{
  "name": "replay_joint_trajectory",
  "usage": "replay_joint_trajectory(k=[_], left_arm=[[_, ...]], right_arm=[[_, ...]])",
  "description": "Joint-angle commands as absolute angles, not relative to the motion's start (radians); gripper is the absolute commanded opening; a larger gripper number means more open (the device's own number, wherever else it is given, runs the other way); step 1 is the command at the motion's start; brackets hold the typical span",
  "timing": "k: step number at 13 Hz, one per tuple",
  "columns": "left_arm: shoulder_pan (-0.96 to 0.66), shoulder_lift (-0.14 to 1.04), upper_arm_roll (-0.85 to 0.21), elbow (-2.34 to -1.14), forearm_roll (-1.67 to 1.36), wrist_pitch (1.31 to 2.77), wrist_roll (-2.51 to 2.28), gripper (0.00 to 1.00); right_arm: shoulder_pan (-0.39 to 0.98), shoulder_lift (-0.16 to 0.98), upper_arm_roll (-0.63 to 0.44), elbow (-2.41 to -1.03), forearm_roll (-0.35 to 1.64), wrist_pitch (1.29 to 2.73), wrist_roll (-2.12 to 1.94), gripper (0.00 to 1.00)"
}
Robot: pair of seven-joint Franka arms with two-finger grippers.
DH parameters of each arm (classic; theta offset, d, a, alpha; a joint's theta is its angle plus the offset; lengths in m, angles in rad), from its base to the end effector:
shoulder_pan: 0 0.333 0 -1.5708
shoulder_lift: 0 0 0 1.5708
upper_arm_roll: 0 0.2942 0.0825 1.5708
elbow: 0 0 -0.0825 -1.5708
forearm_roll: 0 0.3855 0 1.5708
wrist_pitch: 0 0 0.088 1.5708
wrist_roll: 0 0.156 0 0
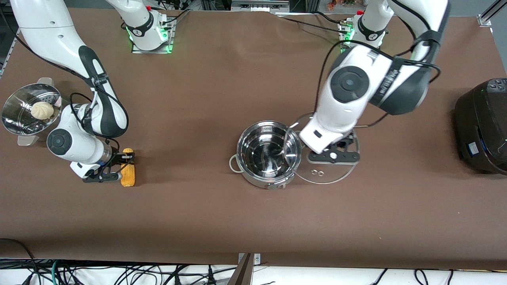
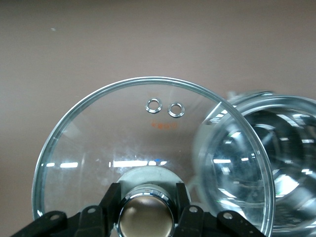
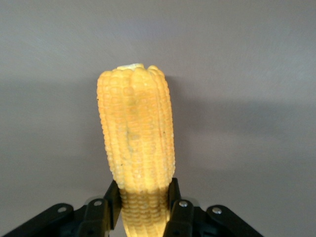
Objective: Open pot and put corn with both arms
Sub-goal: 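Lift the lid off the pot with the left gripper while the right gripper grasps corn, then carry the corn over the pot with the right gripper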
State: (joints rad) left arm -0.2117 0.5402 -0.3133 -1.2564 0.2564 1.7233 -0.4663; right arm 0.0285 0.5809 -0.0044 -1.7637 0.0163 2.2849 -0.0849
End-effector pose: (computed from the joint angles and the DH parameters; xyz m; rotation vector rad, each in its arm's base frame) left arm 0.6342 -0.2815 0.3881 -3.0354 0.0998 -0.0007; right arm 0.6421 0.0165 0.1623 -3.1250 -0.1542 0.0929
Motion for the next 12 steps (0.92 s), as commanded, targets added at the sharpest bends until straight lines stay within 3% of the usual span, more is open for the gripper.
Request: replay_joint_trajectory(k=[1, 5, 8, 12], left_arm=[[-0.111, 0.479, -0.322, -1.336, 0.233, 1.709, -0.281, 0.16], [0.006, 0.460, -0.324, -1.410, 0.233, 1.726, -0.117, 0.14], [0.090, 0.437, -0.324, -1.544, 0.233, 1.845, -0.020, 0.14], [0.205, 0.384, -0.324, -1.834, 0.233, 2.162, 0.119, 0.14]], right_arm=[[0.025, 0.482, 0.030, -1.673, 0.037, 2.081, -0.094, 0.00], [0.025, 0.417, 0.096, -1.470, 0.064, 1.794, -0.066, 0.00], [0.032, 0.420, 0.204, -1.301, 0.063, 1.651, 0.104, 0.00], [0.207, 0.455, 0.259, -1.207, 0.052, 1.699, 0.423, 0.00]])
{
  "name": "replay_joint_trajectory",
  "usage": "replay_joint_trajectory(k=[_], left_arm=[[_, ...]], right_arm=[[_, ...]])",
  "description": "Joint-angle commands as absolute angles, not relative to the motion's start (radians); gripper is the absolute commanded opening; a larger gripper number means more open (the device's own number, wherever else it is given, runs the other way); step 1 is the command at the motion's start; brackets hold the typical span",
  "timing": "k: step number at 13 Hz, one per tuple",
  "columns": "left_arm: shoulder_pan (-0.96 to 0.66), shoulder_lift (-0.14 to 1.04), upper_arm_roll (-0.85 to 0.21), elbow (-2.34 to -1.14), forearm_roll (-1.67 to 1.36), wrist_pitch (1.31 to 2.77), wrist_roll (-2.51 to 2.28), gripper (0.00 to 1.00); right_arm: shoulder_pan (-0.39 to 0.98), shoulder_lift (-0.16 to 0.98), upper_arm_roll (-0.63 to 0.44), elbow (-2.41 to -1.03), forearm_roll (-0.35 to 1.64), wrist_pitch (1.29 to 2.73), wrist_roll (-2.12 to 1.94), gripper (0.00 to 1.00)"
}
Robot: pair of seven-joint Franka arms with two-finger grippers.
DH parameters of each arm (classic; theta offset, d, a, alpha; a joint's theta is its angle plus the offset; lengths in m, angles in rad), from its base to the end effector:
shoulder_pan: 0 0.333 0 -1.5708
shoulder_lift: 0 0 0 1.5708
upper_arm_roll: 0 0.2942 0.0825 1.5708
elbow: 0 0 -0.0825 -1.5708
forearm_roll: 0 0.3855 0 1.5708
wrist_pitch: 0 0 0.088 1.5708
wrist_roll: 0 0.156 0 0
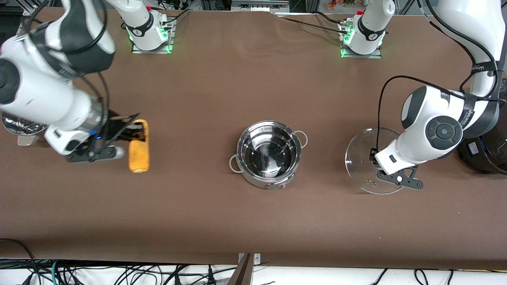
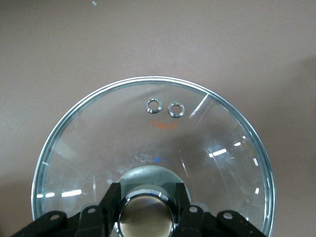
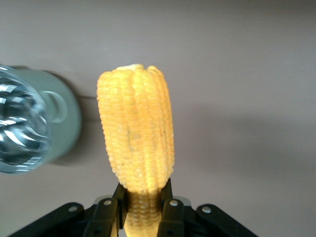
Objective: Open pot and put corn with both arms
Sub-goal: 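Carry the corn over the pot with the right gripper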
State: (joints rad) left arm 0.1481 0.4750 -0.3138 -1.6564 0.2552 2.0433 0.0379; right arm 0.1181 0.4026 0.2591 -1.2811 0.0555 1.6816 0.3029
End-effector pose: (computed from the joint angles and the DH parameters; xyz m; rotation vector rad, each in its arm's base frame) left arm 0.6516 -0.0705 0.2716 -3.0220 0.4551 0.0836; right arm 0.6291 0.2296 0.4622 -2.9896 -0.0718 0.0619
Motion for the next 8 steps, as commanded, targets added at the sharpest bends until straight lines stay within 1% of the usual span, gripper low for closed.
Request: replay_joint_trajectory(k=[1, 5, 6, 8], left_arm=[[0.230, 0.382, -0.325, -1.889, 0.233, 2.227, 0.132, 0.14], [0.244, 0.394, -0.324, -2.083, 0.233, 2.498, 0.117, 0.14], [0.244, 0.397, -0.322, -2.106, 0.233, 2.540, 0.117, 0.15], [0.248, 0.410, -0.322, -2.111, 0.233, 2.542, 0.117, 0.15]], right_arm=[[0.253, 0.478, 0.259, -1.186, 0.052, 1.732, 0.478, 0.00], [0.394, 0.599, 0.256, -1.089, 0.051, 1.860, 0.613, 0.00], [0.423, 0.626, 0.253, -1.077, 0.046, 1.896, 0.641, 0.00], [0.486, 0.669, 0.255, -1.075, -0.010, 1.962, 0.686, 0.00]])
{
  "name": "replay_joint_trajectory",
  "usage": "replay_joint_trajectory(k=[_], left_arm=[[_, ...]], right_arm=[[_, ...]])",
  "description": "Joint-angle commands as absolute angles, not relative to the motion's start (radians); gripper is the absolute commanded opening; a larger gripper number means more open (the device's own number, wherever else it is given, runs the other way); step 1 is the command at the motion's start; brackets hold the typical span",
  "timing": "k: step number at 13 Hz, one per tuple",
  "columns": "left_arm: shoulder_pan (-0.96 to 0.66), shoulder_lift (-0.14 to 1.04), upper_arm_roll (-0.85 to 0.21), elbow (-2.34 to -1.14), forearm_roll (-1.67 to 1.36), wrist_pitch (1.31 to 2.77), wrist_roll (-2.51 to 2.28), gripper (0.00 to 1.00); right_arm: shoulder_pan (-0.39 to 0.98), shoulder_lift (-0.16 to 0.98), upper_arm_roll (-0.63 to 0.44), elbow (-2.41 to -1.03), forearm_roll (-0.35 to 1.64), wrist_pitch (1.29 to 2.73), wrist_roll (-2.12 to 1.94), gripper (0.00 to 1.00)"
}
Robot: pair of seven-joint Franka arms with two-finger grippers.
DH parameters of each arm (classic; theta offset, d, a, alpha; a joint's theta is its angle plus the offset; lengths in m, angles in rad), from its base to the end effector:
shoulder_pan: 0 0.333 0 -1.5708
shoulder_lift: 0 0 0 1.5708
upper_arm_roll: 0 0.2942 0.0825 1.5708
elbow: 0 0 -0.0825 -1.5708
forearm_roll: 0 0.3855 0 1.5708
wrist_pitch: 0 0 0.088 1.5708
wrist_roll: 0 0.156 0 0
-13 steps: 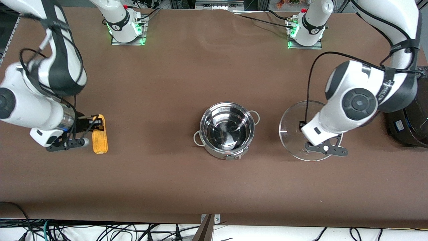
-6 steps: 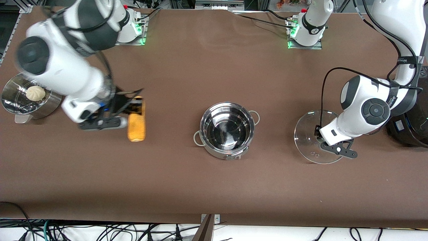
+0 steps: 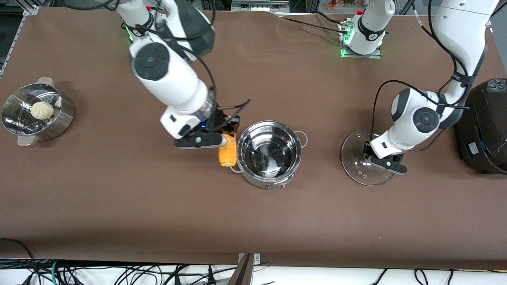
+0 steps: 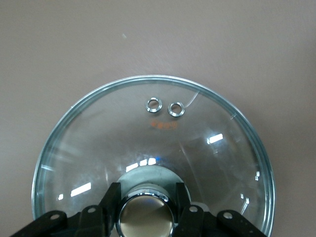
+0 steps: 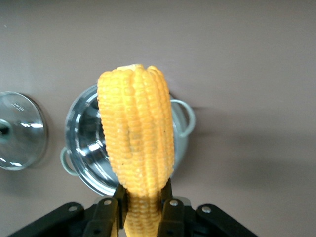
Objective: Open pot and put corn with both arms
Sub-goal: 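Carry the corn over the pot with the right gripper, then lower the corn into the pot while the left gripper sets the lid down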
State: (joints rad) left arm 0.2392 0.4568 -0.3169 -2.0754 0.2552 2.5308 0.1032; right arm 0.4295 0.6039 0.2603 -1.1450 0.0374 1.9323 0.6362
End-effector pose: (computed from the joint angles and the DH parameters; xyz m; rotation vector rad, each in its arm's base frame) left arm 0.5825 -0.0486 0.1487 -3.0799 0.5541 -0.0505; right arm 0.5981 0.4405 0.4155 -2.8759 0.0221 -0.0723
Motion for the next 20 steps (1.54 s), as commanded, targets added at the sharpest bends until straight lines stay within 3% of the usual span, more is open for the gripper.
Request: replay_joint_trajectory(k=[1, 4, 5, 8, 9, 13, 16, 17, 20], left_arm=[[0.249, 0.417, -0.322, -2.112, 0.233, 2.546, 0.117, 0.15], [0.255, 0.428, -0.322, -2.112, 0.235, 2.548, 0.117, 0.18], [0.256, 0.431, -0.322, -2.115, 0.235, 2.546, 0.118, 0.26], [0.256, 0.430, -0.322, -2.117, 0.235, 2.545, 0.118, 0.86], [0.256, 0.426, -0.322, -2.115, 0.235, 2.542, 0.118, 1.00], [0.255, 0.393, -0.324, -2.105, 0.235, 2.513, 0.118, 1.00], [0.255, 0.283, -0.351, -2.091, 0.230, 2.371, 0.117, 1.00], [0.253, 0.243, -0.354, -2.077, 0.198, 2.311, 0.117, 1.00], [0.249, 0.181, -0.373, -1.962, 0.080, 2.089, 0.117, 1.00]], right_arm=[[0.517, 0.693, 0.255, -1.075, -0.047, 1.986, 0.704, 0.00], [0.587, 0.773, 0.241, -1.075, -0.121, 2.069, 0.753, 0.00], [0.597, 0.797, 0.233, -1.075, -0.126, 2.098, 0.753, 0.00], [0.597, 0.845, 0.229, -1.075, -0.127, 2.158, 0.755, 0.00], [0.598, 0.853, 0.224, -1.075, -0.126, 2.172, 0.755, 0.00], [0.607, 0.874, 0.224, -1.075, -0.126, 2.183, 0.775, 0.01], [0.626, 0.874, 0.224, -1.081, -0.127, 2.177, 0.815, 0.04], [0.626, 0.879, 0.224, -1.081, -0.126, 2.178, 0.816, 0.12], [0.632, 0.888, 0.222, -1.086, -0.135, 2.181, 0.841, 1.00]])
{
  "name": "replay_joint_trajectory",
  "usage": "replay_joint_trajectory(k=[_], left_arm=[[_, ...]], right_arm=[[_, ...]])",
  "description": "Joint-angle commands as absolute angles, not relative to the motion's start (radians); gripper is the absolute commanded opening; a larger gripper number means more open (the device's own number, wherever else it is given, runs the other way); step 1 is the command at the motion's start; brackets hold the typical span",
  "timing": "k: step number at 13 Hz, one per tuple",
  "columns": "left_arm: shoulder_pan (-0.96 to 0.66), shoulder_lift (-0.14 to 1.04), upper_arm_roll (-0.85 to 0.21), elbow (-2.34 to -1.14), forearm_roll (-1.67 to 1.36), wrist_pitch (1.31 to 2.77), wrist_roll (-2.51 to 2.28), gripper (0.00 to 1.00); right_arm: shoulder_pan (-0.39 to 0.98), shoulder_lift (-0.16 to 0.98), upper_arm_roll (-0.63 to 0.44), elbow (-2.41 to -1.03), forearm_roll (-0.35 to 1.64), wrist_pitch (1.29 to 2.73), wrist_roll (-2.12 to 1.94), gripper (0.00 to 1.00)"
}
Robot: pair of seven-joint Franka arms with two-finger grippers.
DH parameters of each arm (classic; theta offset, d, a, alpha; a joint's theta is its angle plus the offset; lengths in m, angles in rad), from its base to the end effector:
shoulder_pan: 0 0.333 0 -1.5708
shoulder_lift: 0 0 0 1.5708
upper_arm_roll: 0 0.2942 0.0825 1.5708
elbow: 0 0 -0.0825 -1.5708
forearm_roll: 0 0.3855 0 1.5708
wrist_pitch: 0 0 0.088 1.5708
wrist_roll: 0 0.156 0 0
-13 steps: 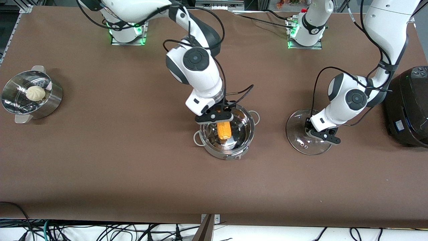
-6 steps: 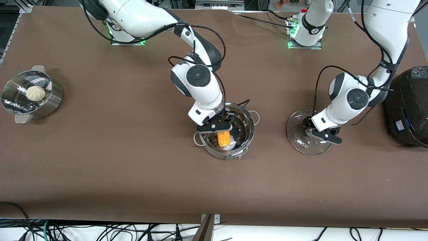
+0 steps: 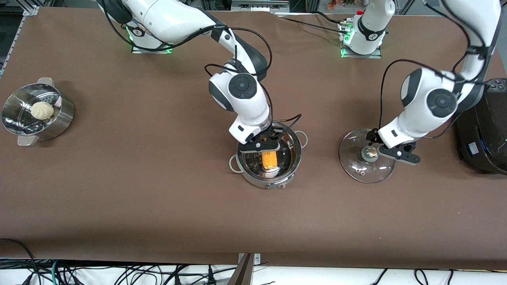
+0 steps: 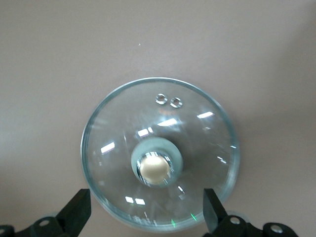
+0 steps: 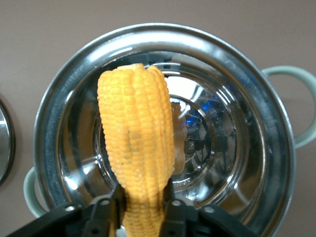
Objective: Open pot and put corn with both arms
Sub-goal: 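Lower the corn into the pot while the left gripper sets the lid down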
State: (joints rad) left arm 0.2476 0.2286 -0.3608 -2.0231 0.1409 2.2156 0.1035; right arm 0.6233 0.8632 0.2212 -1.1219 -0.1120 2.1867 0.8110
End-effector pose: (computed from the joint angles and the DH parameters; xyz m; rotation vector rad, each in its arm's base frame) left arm 0.5795 -0.0556 0.2714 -3.0761 0.4567 0.0285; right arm 0.5592 0.5465 0.2563 -2.9348 0.0085 -0.1535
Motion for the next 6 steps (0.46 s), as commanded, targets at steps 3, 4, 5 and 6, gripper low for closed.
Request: replay_joint_trajectory(k=[3, 4, 5, 6], left_arm=[[0.245, 0.164, -0.374, -1.753, 0.002, 1.802, 0.086, 1.00], [0.244, 0.164, -0.374, -1.682, -0.002, 1.716, 0.068, 1.00], [0.244, 0.164, -0.376, -1.621, -0.002, 1.641, 0.064, 1.00], [0.244, 0.164, -0.377, -1.567, -0.003, 1.576, 0.064, 1.00]], right_arm=[[0.632, 0.882, 0.222, -1.086, -0.178, 2.172, 0.835, 1.00], [0.627, 0.874, 0.224, -1.085, -0.178, 2.168, 0.830, 1.00], [0.624, 0.862, 0.222, -1.083, -0.178, 2.157, 0.828, 1.00], [0.615, 0.844, 0.221, -1.081, -0.178, 2.139, 0.821, 1.00]])
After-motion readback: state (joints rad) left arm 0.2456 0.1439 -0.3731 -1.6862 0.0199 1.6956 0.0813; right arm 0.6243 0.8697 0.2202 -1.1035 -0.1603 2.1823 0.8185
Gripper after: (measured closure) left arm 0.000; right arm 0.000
